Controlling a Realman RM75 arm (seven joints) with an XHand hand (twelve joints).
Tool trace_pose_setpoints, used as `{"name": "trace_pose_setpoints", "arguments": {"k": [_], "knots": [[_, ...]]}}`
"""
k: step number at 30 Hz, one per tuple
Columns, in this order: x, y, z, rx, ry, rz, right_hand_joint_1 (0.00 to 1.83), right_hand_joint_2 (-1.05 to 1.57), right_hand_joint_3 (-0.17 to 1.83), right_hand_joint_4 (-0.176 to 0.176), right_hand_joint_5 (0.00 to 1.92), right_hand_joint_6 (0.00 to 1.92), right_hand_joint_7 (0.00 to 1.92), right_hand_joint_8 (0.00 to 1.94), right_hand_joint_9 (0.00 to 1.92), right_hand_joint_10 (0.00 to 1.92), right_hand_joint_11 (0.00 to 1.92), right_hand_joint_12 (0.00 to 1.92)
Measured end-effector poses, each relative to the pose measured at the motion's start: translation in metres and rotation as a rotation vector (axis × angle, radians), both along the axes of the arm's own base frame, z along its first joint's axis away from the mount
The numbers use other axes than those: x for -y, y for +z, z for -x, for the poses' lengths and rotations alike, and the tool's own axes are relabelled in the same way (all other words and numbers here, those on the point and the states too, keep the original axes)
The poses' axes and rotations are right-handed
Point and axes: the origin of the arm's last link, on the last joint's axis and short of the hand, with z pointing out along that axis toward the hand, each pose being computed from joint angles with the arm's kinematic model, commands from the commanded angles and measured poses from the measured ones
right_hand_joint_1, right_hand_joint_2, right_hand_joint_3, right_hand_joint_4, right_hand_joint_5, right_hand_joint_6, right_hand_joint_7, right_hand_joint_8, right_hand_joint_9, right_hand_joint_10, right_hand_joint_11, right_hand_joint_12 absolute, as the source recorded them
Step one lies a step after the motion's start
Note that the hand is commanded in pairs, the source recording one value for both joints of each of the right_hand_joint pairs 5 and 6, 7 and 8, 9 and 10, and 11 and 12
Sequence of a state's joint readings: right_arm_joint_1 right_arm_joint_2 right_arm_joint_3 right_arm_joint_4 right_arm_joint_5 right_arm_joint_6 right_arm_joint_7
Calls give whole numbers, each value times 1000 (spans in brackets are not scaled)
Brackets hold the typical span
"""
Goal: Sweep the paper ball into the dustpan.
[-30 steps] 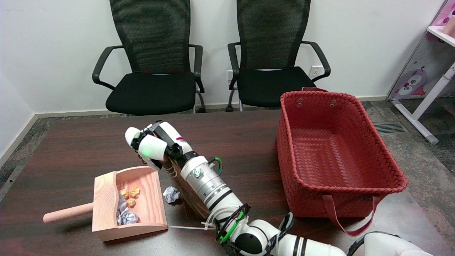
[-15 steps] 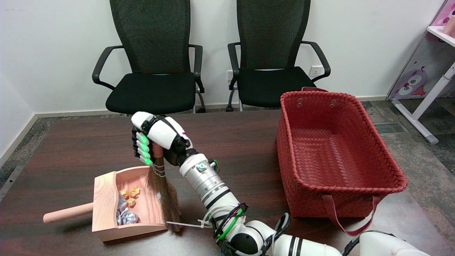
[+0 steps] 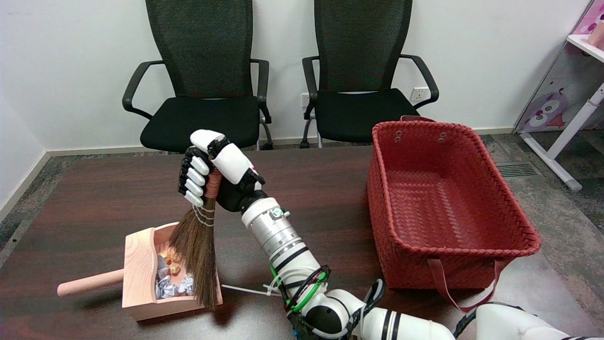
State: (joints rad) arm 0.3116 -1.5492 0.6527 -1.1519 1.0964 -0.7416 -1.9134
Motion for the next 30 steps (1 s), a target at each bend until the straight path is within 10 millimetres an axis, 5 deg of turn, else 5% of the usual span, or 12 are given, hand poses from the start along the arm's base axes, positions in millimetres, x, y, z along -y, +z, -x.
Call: {"name": "trace_pose_setpoints", "arguments": {"k": [15, 30], "knots": [[6, 16, -10, 84, 20, 17, 584, 1450, 1576, -1, 1920, 1920, 1920, 1920, 1920, 1920, 1920, 1920], [12, 68, -36, -1, 133, 89, 663, 1571, 1600, 27, 1920, 1920, 1920, 1920, 1920, 1920, 1920, 1920]]}}
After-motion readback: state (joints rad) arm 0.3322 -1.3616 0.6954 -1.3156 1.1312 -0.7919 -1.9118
